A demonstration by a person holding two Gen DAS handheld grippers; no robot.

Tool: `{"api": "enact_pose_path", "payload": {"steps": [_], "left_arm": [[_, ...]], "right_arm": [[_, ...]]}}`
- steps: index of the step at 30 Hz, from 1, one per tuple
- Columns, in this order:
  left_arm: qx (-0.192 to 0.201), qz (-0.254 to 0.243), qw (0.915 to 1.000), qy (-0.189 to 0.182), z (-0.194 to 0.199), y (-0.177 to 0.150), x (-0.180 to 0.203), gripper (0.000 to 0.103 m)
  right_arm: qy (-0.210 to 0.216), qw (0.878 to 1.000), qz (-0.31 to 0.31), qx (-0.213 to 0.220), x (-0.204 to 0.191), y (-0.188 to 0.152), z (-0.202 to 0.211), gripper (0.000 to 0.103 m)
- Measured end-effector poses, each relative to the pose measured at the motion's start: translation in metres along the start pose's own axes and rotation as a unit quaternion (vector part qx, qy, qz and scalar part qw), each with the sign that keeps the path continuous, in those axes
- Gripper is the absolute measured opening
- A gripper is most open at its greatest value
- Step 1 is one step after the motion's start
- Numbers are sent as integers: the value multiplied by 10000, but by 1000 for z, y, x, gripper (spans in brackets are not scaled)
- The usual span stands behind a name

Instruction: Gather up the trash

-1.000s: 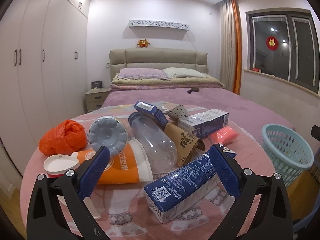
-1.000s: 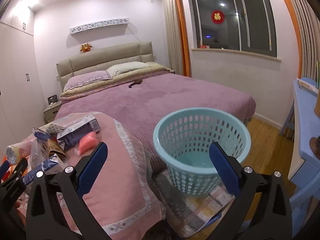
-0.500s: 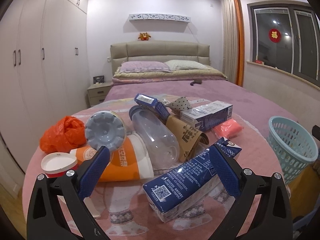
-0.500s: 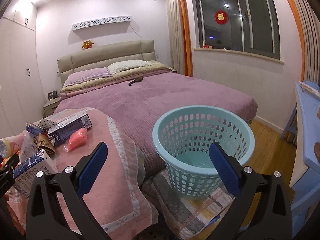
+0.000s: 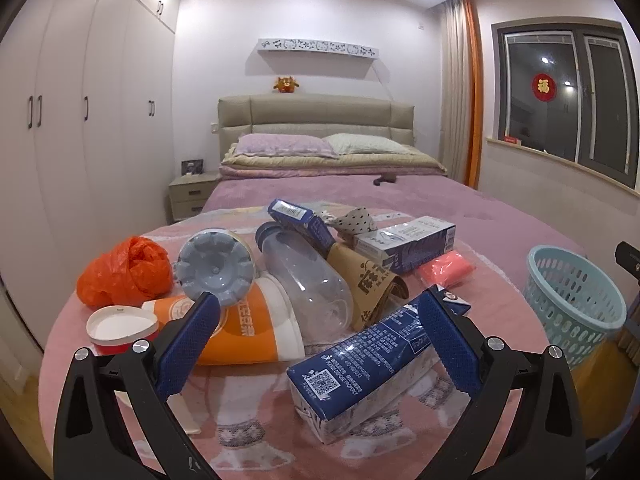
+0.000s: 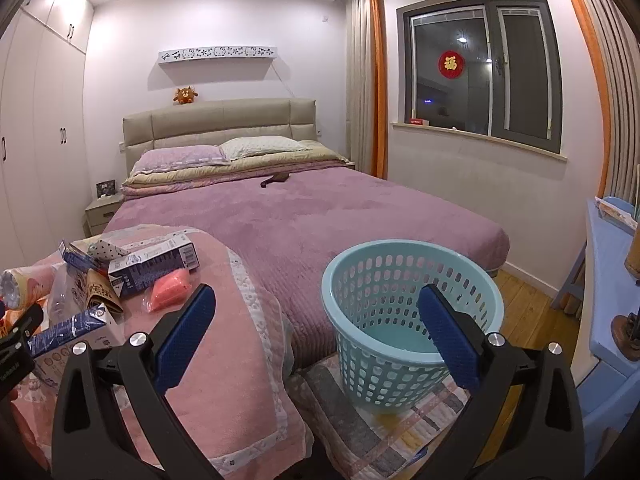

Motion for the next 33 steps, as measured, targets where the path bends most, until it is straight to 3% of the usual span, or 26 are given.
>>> {"api": "enact_pose_path", "payload": {"steps": [13, 18, 22, 26, 29, 33], "left_arm": [[21, 163, 9998, -84, 7, 2, -5, 96], [47, 101, 9995, -298, 36, 6, -12, 94], [-66, 46, 10000, -40, 60, 6, -44, 94], [-551, -47, 9981, 274, 61, -4, -85, 94], [-614, 220, 9959, 631, 62, 1, -131, 94], [-781, 562, 9924, 772, 55, 15, -180, 94]], "right_arm": [[162, 9996, 202, 61, -22, 6, 7, 92], [478, 9984, 306, -36, -42, 8, 7, 73], [768, 9960, 462, 25, -68, 15, 10, 65], [1152, 9914, 608, 76, -104, 20, 15, 59], [1413, 9874, 709, 29, -129, 22, 14, 59], [1727, 9823, 708, -169, -157, 21, 11, 59]]}}
Point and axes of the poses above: each gripper's, at about its wrist camera, not at the fingertips, and z roughly against the way its jaws point, x to its right, y to its top, the point moved 9 cm from there along -z, roughly the way its jaws point, and after that the axes turned 3 degrees about x, right-handed, at the moved point
